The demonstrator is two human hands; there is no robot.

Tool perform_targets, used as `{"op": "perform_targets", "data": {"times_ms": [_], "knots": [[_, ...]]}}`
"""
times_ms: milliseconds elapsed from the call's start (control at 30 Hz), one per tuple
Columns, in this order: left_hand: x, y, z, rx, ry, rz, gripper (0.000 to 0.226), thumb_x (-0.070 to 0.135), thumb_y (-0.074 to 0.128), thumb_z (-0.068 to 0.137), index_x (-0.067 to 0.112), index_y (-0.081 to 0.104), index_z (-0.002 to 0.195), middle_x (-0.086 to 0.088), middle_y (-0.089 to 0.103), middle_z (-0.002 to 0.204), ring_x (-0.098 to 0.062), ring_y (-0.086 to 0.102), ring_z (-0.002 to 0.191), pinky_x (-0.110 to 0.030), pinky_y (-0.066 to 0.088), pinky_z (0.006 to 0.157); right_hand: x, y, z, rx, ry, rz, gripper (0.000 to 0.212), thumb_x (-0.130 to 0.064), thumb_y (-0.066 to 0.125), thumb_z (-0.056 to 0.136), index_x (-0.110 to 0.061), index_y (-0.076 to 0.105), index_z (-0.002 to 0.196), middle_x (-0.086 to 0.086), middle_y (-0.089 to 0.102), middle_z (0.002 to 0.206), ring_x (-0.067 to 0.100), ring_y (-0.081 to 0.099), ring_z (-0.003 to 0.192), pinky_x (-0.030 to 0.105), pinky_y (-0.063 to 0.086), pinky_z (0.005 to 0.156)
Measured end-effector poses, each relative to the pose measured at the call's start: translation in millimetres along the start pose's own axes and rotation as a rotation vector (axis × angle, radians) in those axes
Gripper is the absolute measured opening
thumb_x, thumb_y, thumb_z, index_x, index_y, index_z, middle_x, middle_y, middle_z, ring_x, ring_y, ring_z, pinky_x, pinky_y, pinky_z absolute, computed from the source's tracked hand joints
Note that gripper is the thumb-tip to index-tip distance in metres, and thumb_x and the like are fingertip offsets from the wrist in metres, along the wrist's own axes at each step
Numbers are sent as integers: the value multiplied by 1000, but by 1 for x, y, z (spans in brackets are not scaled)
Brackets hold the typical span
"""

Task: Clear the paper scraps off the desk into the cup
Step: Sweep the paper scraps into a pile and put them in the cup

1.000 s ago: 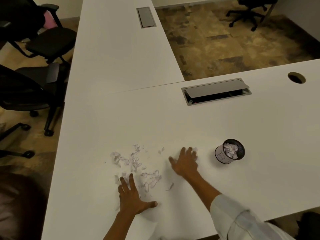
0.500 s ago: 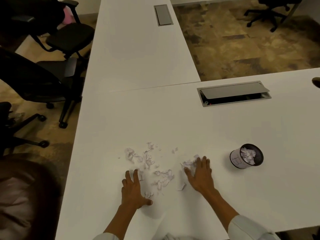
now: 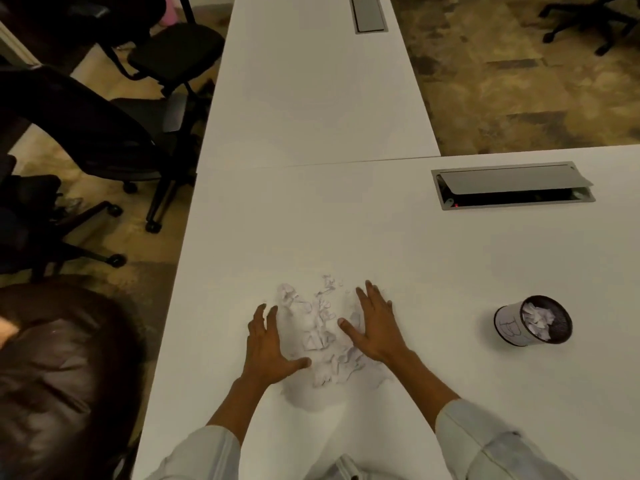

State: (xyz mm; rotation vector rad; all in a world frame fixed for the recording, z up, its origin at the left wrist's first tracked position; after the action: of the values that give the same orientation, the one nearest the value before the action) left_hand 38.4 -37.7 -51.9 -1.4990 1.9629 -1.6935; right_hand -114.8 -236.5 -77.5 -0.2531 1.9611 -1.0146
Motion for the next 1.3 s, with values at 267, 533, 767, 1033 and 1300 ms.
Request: {"op": "perform_targets", "data": {"times_ms": [267, 533, 767, 1033, 1300], "knots": [[-17, -33, 69, -286, -4, 189, 161, 74, 81, 34, 28, -25, 145, -15, -36, 152, -40, -28, 141, -58, 0, 117, -26, -5, 79, -356, -194, -389, 97, -72, 39, 86, -13, 2, 154, 11, -8, 163, 26, -6, 151, 53, 4, 122], [-2, 2, 60, -471, 332, 327, 151, 75, 77, 45, 20, -18, 149, -10, -28, 156, -28, -26, 144, -47, -5, 122, -28, 26, 40, -391, -445, -432, 69, -54, 30, 99, -11, 23, 152, 9, 9, 163, 23, 1, 151, 45, 8, 123], [-12, 23, 8, -327, 495, 205, 136, 73, 72, 55, 27, -17, 146, -2, -26, 156, -24, -23, 145, -43, -5, 122, 1, 3, -4, -103, -504, -206, 62, -54, 53, 90, -16, 49, 139, 7, 39, 153, 22, 36, 142, 47, 37, 112], [-10, 24, 12, -376, 441, 459, 129, 56, 79, 61, 39, -16, 147, -10, -31, 155, -34, -27, 142, -47, -1, 119, 8, -11, 5, -327, -182, -338, 133, -84, 61, 58, -19, -6, 154, 12, -17, 161, 29, -15, 149, 49, 1, 121], [3, 46, -17, -286, 447, 422, 65, 11, 51, 94, 19, 19, 150, -10, 9, 161, -30, 16, 146, -37, 38, 109, -21, 48, -47, -318, -341, -373, 74, -34, 56, 93, -23, 14, 154, 10, 4, 163, 27, -3, 151, 42, 11, 123]]}}
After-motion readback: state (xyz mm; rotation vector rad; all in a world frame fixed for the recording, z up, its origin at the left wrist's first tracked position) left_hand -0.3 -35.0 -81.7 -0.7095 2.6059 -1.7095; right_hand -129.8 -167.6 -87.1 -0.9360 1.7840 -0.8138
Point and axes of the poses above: each hand's wrist, its own z-axis towards the middle knuckle, its own y-axis out of the palm, x = y × z, the point moved 1 cm from there along z, towards the middle knuckle
